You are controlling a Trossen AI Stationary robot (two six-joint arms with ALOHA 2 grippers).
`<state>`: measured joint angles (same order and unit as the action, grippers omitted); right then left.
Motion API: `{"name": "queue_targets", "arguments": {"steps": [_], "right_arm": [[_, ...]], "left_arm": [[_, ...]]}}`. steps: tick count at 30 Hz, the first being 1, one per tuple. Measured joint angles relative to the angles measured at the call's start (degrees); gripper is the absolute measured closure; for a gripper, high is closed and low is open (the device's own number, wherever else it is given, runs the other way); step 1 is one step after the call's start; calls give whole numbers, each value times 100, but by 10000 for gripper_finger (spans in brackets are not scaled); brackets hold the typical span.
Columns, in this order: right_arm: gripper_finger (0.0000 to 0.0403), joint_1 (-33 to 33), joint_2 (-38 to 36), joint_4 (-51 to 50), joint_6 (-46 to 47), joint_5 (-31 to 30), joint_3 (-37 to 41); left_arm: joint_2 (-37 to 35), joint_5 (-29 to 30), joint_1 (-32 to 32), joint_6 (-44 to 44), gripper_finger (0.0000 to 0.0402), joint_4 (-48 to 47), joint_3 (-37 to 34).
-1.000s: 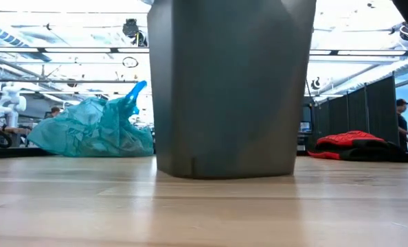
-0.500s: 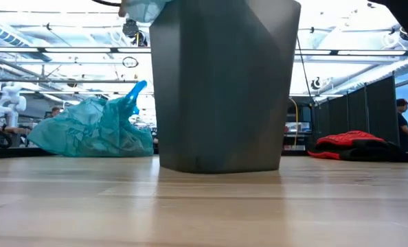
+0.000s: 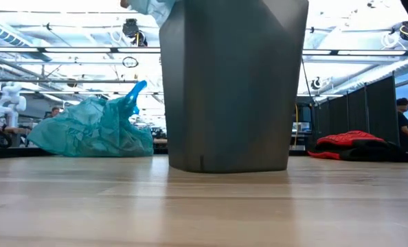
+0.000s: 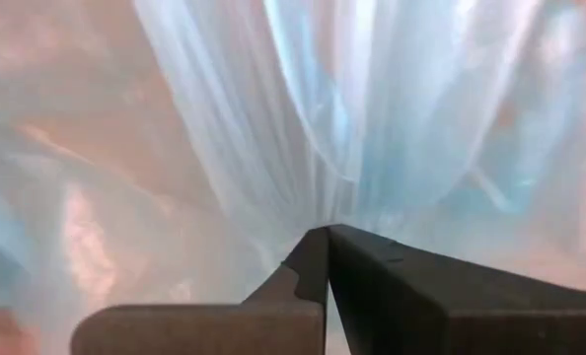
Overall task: Place trash/remove bag and relplace
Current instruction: Insert the blue trash bag into the trash bin
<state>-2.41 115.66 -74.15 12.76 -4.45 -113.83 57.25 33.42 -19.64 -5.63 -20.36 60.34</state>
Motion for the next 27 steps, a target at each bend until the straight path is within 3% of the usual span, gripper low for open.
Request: {"name": "queue_targets", "arguments": {"steps": [10, 22, 27], "right_arm": [[389, -146, -325, 69, -178, -204, -8], [245, -494, -900, 607, -598, -442, -14], [210, -836, -1148, 1105, -525, -400, -26]], "left_arm": [[7, 30, 0, 1, 401, -98, -2], [11, 378, 0, 7, 401, -171, -11], [13, 422, 0, 9, 401, -218, -13]]}}
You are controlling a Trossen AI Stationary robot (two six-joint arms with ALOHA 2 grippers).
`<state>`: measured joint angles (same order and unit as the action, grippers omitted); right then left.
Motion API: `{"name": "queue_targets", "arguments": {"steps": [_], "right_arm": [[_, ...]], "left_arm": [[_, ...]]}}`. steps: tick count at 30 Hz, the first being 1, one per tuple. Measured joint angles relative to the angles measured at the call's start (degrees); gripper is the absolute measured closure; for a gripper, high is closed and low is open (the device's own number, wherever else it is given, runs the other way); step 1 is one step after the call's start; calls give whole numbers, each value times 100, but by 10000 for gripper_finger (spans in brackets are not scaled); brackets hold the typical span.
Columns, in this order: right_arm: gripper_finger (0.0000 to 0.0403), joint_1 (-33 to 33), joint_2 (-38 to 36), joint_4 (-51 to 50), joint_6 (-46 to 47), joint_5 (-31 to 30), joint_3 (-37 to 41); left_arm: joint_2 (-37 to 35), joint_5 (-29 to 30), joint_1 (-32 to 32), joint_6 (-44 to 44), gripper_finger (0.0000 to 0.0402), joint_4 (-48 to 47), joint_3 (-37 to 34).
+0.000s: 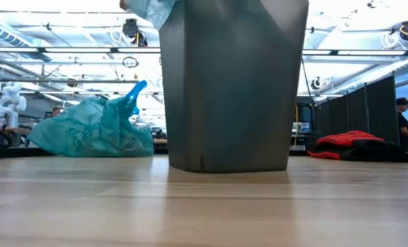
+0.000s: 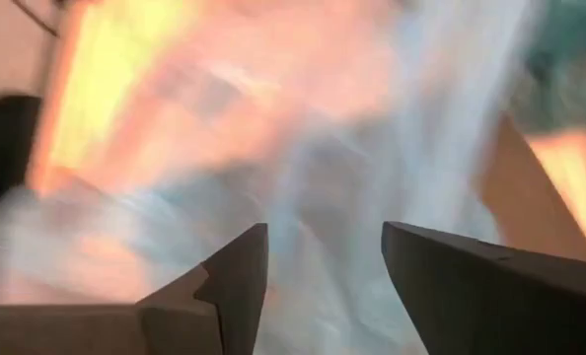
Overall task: Place trash/remove bag and relplace
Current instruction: Insert the blue trash bag into the trash bin
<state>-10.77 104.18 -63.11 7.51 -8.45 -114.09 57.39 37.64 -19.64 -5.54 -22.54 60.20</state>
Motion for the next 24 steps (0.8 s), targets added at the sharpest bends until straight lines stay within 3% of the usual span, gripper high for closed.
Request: {"name": "queue_targets", "arguments": {"steps": [6, 11, 19, 24], "right_arm": [[212, -373, 136, 964, 26, 383, -2], [221, -155, 167, 1138, 205, -227, 10], [205, 111, 169, 1822, 534, 692, 590], [201, 129, 171, 1955, 589, 415, 828]], "left_arm": [[2, 40, 0, 0, 401, -63, 0], [2, 40, 0, 0, 401, -59, -2], [2, 165, 0, 44, 401, -82, -4], [2, 186, 0, 42, 401, -86, -4]]}}
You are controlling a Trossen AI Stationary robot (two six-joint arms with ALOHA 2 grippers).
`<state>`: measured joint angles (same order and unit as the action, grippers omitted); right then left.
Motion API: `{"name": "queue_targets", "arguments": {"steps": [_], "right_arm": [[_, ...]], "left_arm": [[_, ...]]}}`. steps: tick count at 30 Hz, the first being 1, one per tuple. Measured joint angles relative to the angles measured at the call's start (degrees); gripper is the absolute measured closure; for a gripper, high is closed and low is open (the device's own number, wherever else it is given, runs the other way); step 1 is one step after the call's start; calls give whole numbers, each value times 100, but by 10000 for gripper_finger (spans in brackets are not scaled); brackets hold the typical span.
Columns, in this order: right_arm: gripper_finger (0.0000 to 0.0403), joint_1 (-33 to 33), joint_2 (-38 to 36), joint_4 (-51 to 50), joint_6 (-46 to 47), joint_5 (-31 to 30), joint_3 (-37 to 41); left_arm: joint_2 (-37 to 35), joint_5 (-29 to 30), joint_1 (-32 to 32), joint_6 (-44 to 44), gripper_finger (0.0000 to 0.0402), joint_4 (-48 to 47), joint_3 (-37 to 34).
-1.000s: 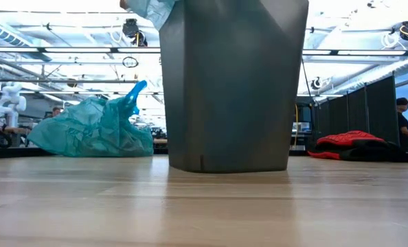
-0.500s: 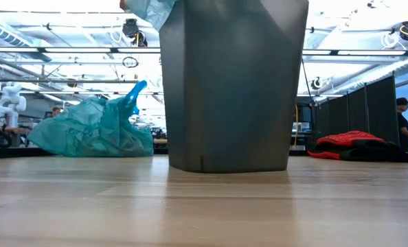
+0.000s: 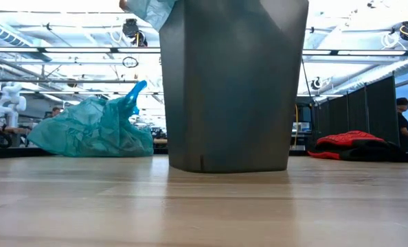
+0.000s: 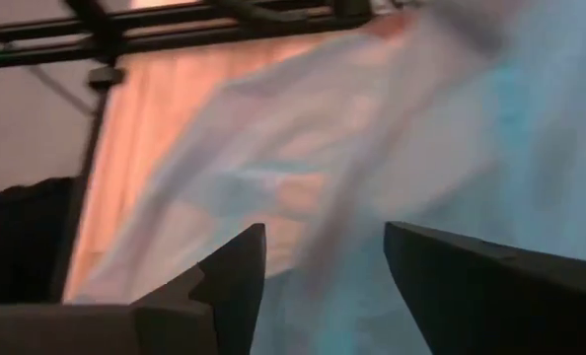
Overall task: Place trash/remove bag and relplace
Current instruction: Insert the blue trash bag into the trash bin
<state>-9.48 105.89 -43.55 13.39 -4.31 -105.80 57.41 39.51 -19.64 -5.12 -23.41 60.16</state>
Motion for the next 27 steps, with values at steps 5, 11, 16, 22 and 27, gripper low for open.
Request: {"name": "queue_targets", "arguments": {"steps": [5, 11, 16, 22, 27], "right_arm": [[271, 87, -2, -1, -69, -316, 22], [390, 79, -4, -170, -252, -336, 22], [401, 78, -221, -421, -243, -695, 27], [402, 110, -801, -999, -206, -1430, 24], [403, 409, -1012, -1528, -61, -1712, 22]], "left_arm": [[0, 0, 0, -9, 401, 1, 0], [12, 1, 0, -16, 401, -13, 0], [148, 87, 7, -55, 401, -36, -7], [298, 269, 77, -278, 401, -5, -127], [416, 280, 271, -510, 401, 2, -269]]}}
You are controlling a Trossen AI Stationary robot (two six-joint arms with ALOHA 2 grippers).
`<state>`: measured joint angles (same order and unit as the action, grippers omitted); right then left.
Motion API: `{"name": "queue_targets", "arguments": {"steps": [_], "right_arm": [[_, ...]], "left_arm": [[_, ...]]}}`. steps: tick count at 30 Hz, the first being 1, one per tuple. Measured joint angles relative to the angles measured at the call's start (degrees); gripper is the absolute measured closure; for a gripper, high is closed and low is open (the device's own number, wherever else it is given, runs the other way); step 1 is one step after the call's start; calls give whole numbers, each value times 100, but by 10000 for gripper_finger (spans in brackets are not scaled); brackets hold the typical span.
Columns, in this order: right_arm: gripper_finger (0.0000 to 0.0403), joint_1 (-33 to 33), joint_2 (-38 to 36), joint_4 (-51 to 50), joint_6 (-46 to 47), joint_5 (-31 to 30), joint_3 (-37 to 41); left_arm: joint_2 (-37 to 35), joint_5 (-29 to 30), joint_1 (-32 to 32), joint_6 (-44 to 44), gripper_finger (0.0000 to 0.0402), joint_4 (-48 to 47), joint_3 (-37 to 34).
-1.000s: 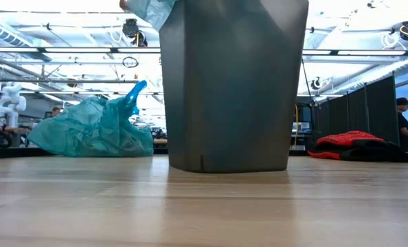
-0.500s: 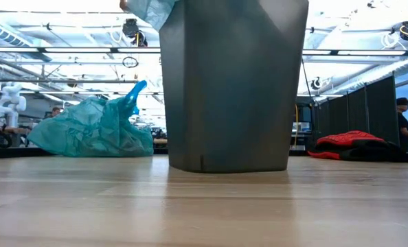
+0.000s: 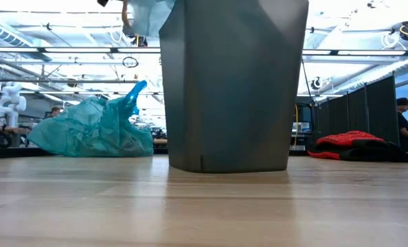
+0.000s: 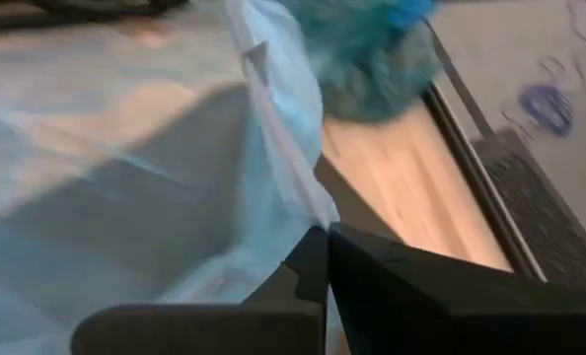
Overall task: Place trash/remove bag and relplace
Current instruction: Insert the blue trash bag into the trash bin
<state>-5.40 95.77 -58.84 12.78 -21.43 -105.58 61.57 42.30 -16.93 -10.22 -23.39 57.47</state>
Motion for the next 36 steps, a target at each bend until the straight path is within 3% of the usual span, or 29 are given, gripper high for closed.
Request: {"name": "queue_targets", "arguments": {"steps": [16, 36], "right_arm": [[403, 1211, 0, -783, 157, -111, 547], [402, 1075, -87, -1746, 519, -91, 640]], "left_arm": [[493, -328, 816, 2, 401, 7, 0], [594, -673, 907, -280, 401, -325, 0]]}}
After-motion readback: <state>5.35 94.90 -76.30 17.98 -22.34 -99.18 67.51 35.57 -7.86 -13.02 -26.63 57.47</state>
